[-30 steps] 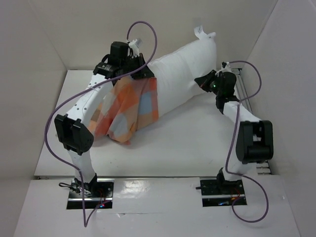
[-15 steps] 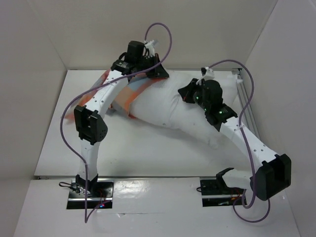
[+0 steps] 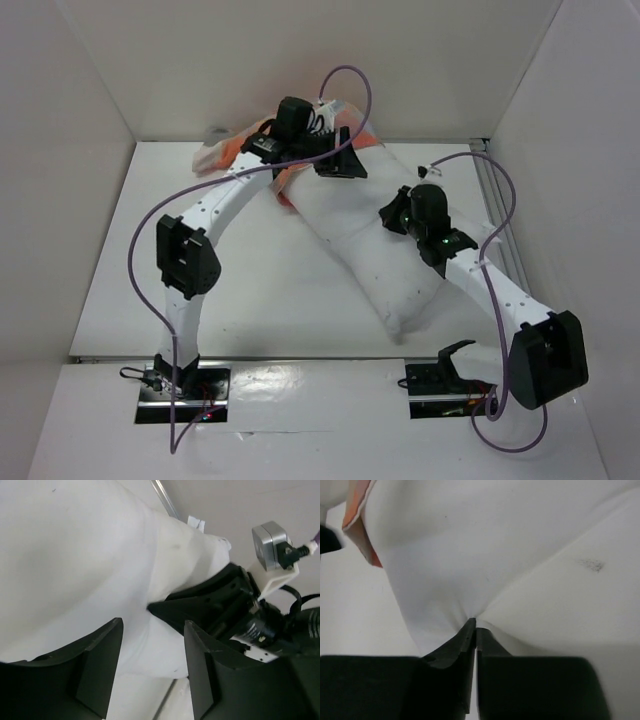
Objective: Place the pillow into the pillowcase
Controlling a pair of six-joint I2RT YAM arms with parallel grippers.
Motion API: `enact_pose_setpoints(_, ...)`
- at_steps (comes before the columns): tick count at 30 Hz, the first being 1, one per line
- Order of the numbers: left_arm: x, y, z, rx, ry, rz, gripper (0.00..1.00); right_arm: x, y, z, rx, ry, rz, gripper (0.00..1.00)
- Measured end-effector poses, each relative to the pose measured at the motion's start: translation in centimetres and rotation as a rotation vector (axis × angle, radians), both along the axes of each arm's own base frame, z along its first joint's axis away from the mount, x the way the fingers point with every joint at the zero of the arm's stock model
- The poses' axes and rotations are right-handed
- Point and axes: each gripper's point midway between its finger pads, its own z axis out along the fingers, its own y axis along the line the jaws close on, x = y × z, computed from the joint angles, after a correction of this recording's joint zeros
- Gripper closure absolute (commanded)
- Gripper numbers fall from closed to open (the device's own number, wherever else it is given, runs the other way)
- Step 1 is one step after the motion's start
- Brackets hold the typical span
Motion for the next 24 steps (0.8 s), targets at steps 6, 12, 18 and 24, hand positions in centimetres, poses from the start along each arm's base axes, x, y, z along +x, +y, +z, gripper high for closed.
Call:
enact_pose_setpoints(6, -0.6, 7.8, 4.3, 0.136, -0.204, 0.231, 0.26, 1.0, -0.9, 2.4, -0.081, -0.009, 0.034, 0.05)
enact_pose_setpoints(12, -1.9, 15.5, 1.6, 0.326, -0.346, 0.505, 0.13, 1.7, 1.8, 8.0, -0.167, -0.085, 0.111, 0.0)
enact_pose_setpoints(18, 0.4, 18.5, -13.0, 0.58, -0.182, 0.591, 0.19, 2.3, 4.5, 8.5, -0.209, -0.085, 0.169, 0.0)
enact_pose_setpoints(24, 3.2, 21.4, -17.9, 0.612, -0.092, 0.686, 0.24, 2.2, 4.2, 5.5, -0.275, 0.004, 0.182, 0.0)
